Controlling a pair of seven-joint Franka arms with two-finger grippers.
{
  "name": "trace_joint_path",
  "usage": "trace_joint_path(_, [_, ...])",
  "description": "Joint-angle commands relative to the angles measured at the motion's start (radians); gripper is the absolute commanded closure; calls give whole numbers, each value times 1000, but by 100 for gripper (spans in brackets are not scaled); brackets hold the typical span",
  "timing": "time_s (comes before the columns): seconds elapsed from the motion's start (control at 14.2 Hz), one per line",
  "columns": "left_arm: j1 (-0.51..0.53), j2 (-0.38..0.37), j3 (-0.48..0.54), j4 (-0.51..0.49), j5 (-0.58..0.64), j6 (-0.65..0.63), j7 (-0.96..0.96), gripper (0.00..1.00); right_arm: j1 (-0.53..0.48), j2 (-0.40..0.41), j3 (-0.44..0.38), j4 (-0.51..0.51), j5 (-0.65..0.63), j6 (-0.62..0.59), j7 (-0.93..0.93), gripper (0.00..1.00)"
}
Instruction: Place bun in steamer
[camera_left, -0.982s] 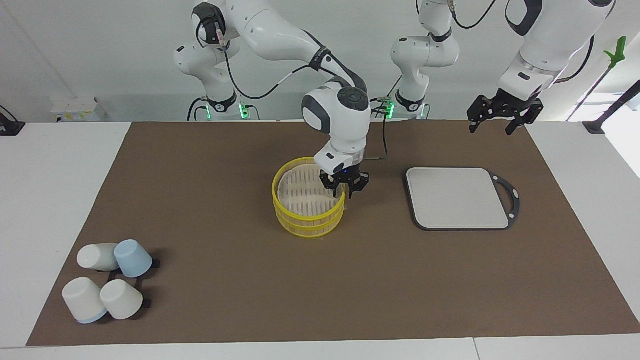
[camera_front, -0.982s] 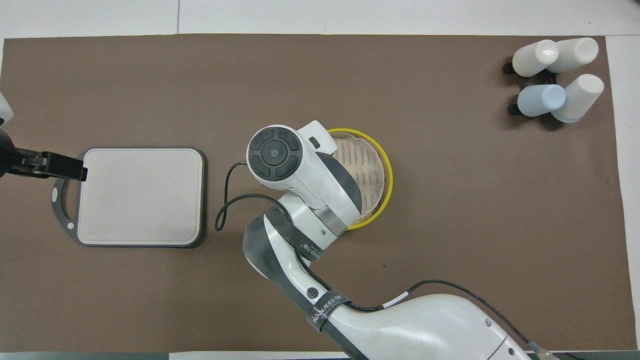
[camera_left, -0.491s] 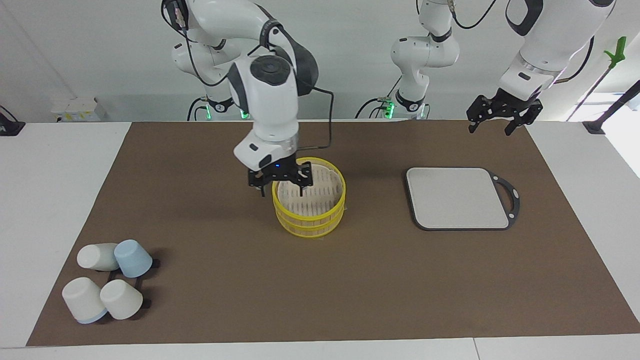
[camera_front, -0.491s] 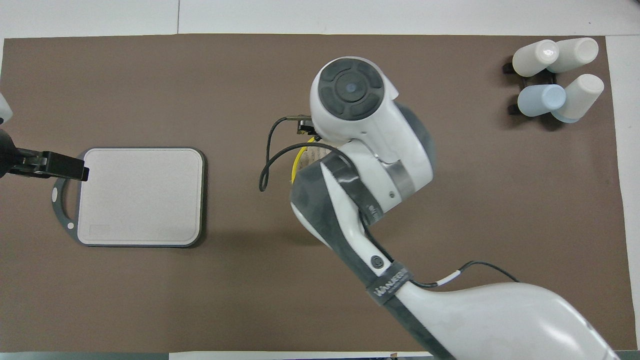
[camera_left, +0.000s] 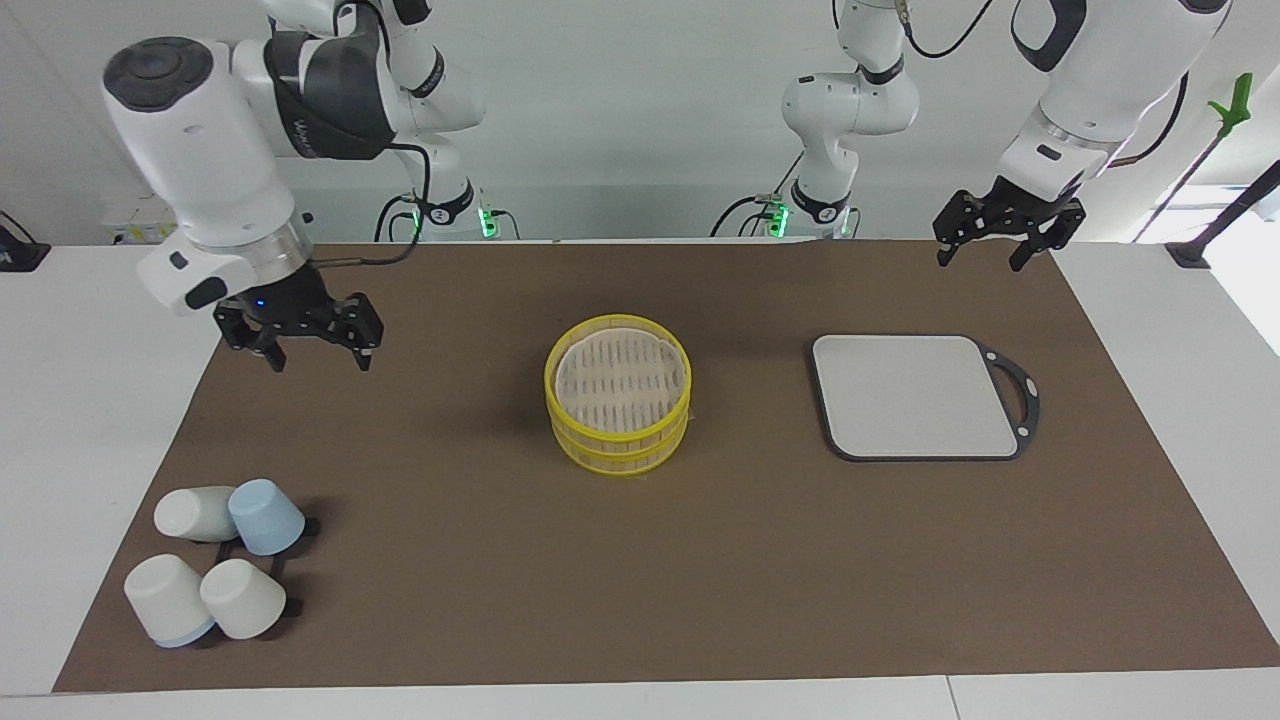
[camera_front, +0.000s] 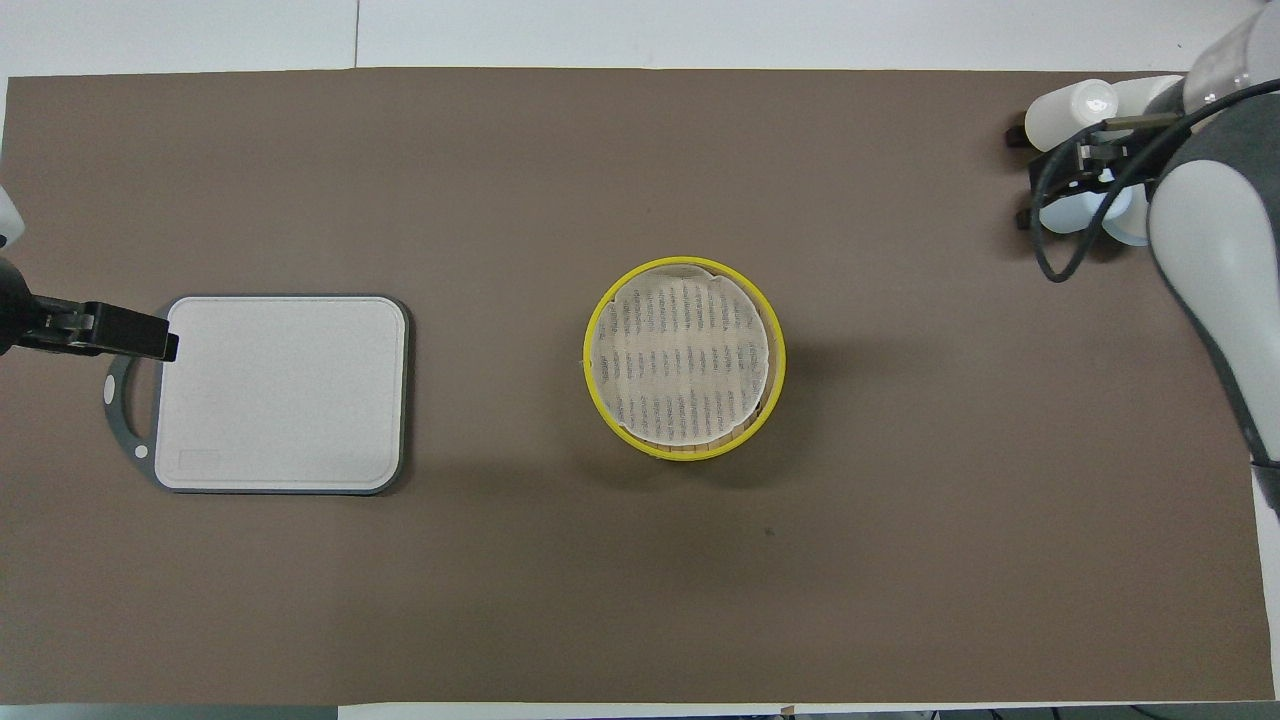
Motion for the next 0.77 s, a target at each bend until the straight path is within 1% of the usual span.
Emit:
trace_joint_path(0.0, [4,-24,1,-26,-13,20,-7,0,-63,-42,18,-32,11,-57,-70,0])
trace_joint_path(0.07, [4,-24,1,-26,-13,20,-7,0,-68,-71,17,-47,10,-96,-64,0])
trace_joint_path(0.21, [3,-24,1,-26,-13,20,-8,0,-89,-134,13,-105,10,-113,-63,0])
trace_joint_path(0.35, [3,-24,1,-26,-13,20,-8,0,-118,-215,15,-206,14,-105,-66,0])
trace_joint_path(0.49, [1,-24,1,-26,-13,20,-8,0,-120,-277,15,-294,17,-88,-67,0])
trace_joint_path(0.56, [0,-24,1,-26,-13,22,-8,0,-120,-301,15,-327,17,-70,-66,0])
trace_joint_path(0.7, [0,-23,1,-26,-13,20,-8,0,-121,-306,15,-328,17,-64,-67,0])
